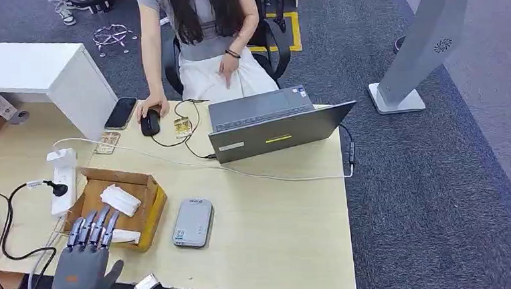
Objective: Pass the card to the sensor for recognition and then transmit it.
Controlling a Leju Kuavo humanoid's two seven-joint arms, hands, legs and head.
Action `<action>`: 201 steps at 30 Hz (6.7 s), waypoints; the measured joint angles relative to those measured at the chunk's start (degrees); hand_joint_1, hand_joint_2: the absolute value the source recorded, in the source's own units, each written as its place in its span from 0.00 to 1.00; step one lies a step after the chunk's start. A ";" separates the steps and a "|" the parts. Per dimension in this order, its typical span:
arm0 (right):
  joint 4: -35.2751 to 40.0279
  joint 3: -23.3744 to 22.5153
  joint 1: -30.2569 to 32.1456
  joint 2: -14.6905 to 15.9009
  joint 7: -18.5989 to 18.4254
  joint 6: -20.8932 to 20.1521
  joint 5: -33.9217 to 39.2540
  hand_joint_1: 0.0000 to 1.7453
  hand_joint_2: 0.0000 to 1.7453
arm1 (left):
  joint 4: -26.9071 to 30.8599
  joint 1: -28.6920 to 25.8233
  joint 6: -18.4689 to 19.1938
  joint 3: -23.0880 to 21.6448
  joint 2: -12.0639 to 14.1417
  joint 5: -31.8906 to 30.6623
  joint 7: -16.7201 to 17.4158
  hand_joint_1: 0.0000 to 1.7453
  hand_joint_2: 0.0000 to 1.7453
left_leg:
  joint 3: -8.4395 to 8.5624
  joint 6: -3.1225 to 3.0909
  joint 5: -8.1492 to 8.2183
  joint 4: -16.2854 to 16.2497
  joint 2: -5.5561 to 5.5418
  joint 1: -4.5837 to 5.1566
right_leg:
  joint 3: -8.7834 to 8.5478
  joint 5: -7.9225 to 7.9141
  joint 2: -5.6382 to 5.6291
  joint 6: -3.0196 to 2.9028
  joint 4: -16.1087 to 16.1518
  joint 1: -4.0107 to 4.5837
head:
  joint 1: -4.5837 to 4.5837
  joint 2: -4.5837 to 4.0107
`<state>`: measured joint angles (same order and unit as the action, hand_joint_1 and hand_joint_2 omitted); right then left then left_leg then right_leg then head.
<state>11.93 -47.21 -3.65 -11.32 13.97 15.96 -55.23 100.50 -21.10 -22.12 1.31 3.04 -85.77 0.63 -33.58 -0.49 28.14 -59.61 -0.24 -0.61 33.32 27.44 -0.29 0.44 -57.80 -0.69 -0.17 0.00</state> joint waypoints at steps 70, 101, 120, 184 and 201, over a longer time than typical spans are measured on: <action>0.00 0.11 -0.26 -0.04 -0.15 -0.96 -2.93 0.00 1.00 | -11.98 7.50 -0.55 4.33 -0.39 2.10 -2.62 0.00 1.00 | 0.00 0.00 0.00 0.00 0.00 -0.01 | 0.01 0.00 0.01 0.00 -0.01 0.00 | 0.00 0.00; -0.02 0.11 -0.33 -0.07 -0.13 -0.96 -3.23 0.00 1.00 | -11.98 7.40 -1.25 4.31 -0.46 3.19 -2.60 1.00 1.00 | -0.01 0.00 0.00 0.00 0.00 -0.01 | 0.01 0.01 0.01 0.00 -0.01 0.00 | 0.00 0.00; -0.02 0.11 -0.33 -0.07 -0.15 -0.99 -3.61 0.00 1.00 | -11.87 7.33 0.02 4.31 -0.44 5.73 -3.65 1.00 1.00 | -0.01 0.00 0.00 0.00 0.00 -0.01 | 0.01 0.01 0.01 0.00 -0.01 0.00 | 0.00 0.00; -0.02 0.09 -2.39 -0.94 -2.88 -2.69 -9.11 0.00 1.00 | -33.34 63.53 6.23 -6.12 11.06 6.12 4.96 1.00 1.00 | -0.04 0.20 -0.26 -0.03 0.03 -0.04 | 0.13 -0.22 -0.06 -0.21 -0.12 0.02 | 0.00 0.00; -0.02 0.09 -2.36 -1.03 -2.75 -2.64 -8.98 0.00 1.00 | -38.66 62.18 2.86 -5.99 11.39 7.61 3.32 0.00 1.00 | -0.04 0.20 -0.26 -0.03 0.02 -0.04 | 0.12 -0.21 -0.06 -0.21 -0.12 0.02 | 0.00 0.00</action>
<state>11.91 -47.12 -6.01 -12.35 11.21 13.31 -64.22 61.83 41.07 -19.26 -4.68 14.43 -78.16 3.96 -33.63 -0.28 27.87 -59.64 -0.22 -0.64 33.44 27.22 -0.35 0.23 -57.91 -0.67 -0.18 0.00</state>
